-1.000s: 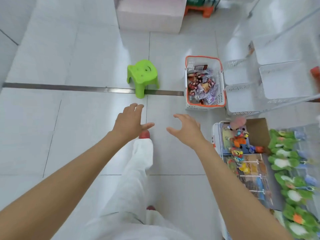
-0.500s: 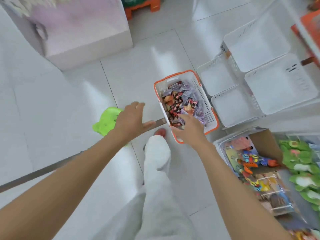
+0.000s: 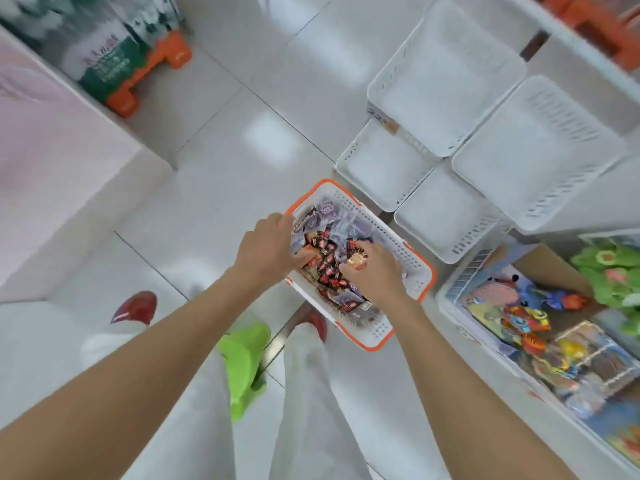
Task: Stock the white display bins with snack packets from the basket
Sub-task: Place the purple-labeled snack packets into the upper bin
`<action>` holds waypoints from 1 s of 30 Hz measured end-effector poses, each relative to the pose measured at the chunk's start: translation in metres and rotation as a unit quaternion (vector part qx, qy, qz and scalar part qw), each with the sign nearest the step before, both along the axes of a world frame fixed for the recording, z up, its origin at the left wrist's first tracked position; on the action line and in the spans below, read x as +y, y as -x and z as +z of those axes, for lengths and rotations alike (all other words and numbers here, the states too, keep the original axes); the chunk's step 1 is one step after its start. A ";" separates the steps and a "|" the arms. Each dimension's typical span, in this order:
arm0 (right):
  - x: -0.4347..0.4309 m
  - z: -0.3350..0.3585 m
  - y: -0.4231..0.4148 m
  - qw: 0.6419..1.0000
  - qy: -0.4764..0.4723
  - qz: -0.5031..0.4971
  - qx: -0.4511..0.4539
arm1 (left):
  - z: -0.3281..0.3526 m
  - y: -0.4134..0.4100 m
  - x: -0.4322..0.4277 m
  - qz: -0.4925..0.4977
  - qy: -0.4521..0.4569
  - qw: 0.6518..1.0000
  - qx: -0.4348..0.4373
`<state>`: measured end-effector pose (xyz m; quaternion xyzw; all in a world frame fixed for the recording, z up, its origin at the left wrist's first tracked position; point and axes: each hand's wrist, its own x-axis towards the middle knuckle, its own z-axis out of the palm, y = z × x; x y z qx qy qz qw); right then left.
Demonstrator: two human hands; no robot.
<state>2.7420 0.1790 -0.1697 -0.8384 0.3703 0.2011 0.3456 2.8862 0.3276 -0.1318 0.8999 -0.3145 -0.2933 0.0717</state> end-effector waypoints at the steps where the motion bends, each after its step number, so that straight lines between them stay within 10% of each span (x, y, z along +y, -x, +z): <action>1: -0.003 -0.009 -0.003 1.000 -0.005 -0.018 0.001 | -0.009 -0.007 -0.012 -0.025 0.003 1.000 -0.002; 10: -0.015 -0.168 -0.011 0.945 -0.072 -0.317 -0.026 | -0.184 -0.039 -0.093 -0.151 0.025 0.983 0.098; 20: -0.025 -0.337 0.014 0.960 0.094 -0.259 -0.039 | -0.381 -0.052 -0.098 -0.247 0.093 0.964 0.034; 30: 0.018 -0.338 0.033 0.922 0.111 -0.355 -0.110 | -0.379 -0.024 -0.080 -0.289 0.128 0.948 0.026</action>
